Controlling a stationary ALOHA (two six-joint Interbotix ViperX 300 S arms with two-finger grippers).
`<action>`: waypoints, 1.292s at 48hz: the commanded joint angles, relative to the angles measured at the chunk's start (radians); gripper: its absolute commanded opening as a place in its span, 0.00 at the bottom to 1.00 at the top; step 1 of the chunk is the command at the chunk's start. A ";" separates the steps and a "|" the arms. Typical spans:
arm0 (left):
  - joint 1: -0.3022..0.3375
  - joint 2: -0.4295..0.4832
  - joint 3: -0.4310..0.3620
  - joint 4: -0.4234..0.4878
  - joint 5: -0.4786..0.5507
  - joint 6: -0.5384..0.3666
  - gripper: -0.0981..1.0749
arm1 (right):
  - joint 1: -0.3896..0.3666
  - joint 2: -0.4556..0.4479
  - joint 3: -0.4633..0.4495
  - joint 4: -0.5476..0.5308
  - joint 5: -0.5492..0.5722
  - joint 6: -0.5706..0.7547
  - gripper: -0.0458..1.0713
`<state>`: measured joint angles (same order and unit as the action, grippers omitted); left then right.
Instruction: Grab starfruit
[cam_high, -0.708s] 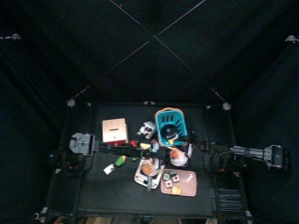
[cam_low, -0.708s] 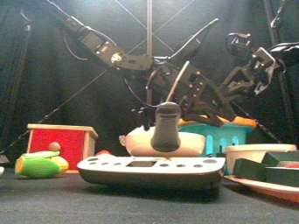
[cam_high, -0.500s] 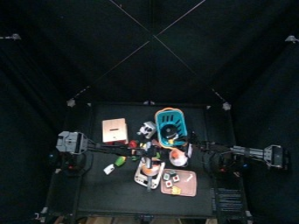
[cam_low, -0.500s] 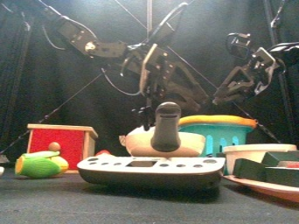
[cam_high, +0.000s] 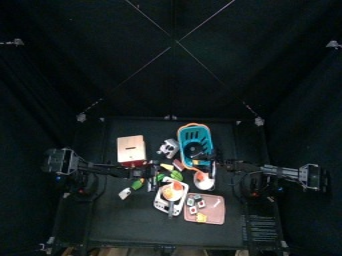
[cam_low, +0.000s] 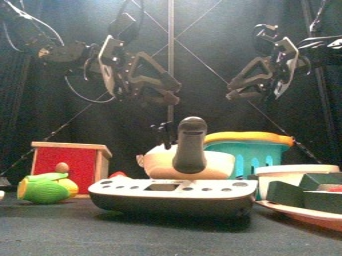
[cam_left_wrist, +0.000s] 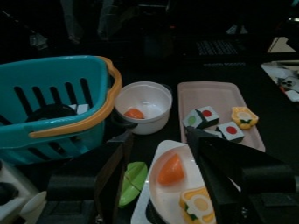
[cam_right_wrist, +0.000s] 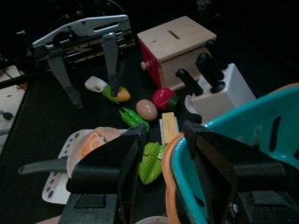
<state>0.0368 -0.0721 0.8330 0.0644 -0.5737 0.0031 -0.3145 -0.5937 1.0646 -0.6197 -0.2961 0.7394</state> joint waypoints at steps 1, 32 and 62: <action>0.025 -0.052 0.028 -0.003 -0.015 0.002 0.84 | 0.025 0.034 -0.038 0.026 -0.025 0.003 0.75; 0.276 -0.330 0.204 -0.031 0.017 0.002 0.84 | 0.169 0.345 -0.466 0.362 0.684 0.002 0.75; 0.276 -0.581 0.396 -0.058 0.029 -0.002 0.84 | 0.186 0.609 -0.592 0.474 0.741 0.006 0.76</action>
<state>0.3145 -0.6335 1.2318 0.0123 -0.5400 0.0015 -0.1273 0.0153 0.5031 -0.1503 0.4418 0.7440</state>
